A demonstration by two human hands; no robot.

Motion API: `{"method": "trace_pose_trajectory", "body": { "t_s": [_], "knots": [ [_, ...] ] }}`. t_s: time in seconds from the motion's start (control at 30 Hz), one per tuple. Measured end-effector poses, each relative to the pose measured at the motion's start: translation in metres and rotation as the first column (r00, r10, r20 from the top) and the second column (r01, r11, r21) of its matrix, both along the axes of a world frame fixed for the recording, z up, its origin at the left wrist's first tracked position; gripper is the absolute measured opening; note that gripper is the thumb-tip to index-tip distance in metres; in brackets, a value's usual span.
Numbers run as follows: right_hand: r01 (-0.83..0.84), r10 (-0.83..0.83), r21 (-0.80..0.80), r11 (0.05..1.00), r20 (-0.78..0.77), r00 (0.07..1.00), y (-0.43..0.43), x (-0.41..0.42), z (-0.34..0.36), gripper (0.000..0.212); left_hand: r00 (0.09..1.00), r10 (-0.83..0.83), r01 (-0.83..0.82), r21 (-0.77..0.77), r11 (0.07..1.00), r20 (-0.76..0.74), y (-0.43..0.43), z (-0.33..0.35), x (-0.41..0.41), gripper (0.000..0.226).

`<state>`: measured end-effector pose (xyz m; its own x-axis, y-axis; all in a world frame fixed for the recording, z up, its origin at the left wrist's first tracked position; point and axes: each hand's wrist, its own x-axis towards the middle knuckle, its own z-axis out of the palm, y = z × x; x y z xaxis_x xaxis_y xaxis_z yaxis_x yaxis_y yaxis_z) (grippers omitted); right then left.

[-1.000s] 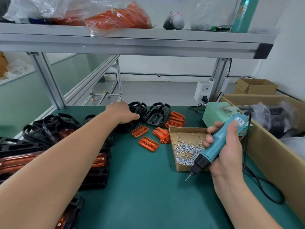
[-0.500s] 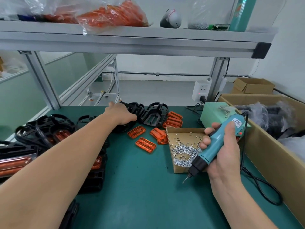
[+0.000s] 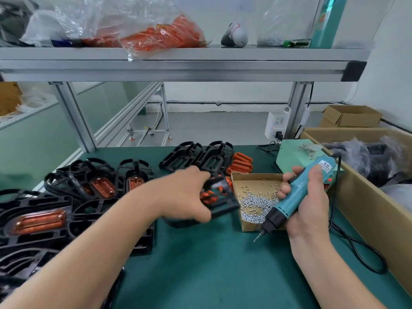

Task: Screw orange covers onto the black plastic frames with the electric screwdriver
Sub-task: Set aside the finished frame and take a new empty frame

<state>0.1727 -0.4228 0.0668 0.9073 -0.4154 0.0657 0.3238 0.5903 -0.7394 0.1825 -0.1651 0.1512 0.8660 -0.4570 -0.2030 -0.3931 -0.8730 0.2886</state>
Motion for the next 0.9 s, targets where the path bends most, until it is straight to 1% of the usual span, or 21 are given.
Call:
{"method": "trace_pose_trajectory", "body": {
  "t_s": [0.07,0.1,0.2,0.27,0.5,0.63,0.7,0.8,0.9],
  "knots": [
    [0.004,-0.004,-0.004,1.000,-0.004,1.000,0.001,0.000,0.000,0.041,0.997,-0.076,0.076,0.050,0.996,0.000,-0.005,-0.010,-0.025,0.055],
    [0.004,-0.004,-0.007,1.000,-0.003,1.000,0.001,0.000,0.000,0.040,0.995,-0.104,0.104,0.060,0.993,-0.004,-0.006,-0.016,-0.036,0.064],
    [-0.003,0.003,-0.004,1.000,0.003,1.000,0.001,0.000,0.000,0.038,0.987,-0.164,0.163,0.067,0.984,0.002,-0.009,-0.032,-0.061,0.099],
    [-0.007,0.007,-0.001,1.000,0.003,1.000,0.002,0.000,0.000,0.038,0.983,-0.181,0.180,0.040,0.983,0.018,-0.009,-0.043,-0.073,0.108],
    [-0.010,0.010,-0.004,1.000,0.002,1.000,-0.001,0.000,-0.001,0.040,0.986,-0.165,0.166,-0.122,0.979,0.023,-0.008,-0.073,-0.089,0.112],
    [-0.010,0.010,-0.020,1.000,0.009,1.000,0.001,0.000,-0.001,0.039,0.993,-0.102,0.086,-0.222,0.971,-0.062,0.002,-0.070,-0.096,0.116],
    [-0.013,0.013,-0.019,1.000,0.012,1.000,0.002,-0.001,-0.001,0.038,0.994,-0.049,0.024,-0.229,0.973,-0.101,0.010,-0.068,-0.098,0.122],
    [-0.014,0.014,-0.017,1.000,0.010,1.000,0.002,-0.001,0.000,0.038,0.986,0.020,-0.049,-0.174,0.984,-0.166,0.022,-0.067,-0.101,0.131],
    [-0.012,0.012,-0.016,1.000,0.010,1.000,0.002,-0.002,0.000,0.039,0.981,0.050,-0.084,-0.178,0.980,-0.189,0.032,-0.069,-0.103,0.129]
  ]
}}
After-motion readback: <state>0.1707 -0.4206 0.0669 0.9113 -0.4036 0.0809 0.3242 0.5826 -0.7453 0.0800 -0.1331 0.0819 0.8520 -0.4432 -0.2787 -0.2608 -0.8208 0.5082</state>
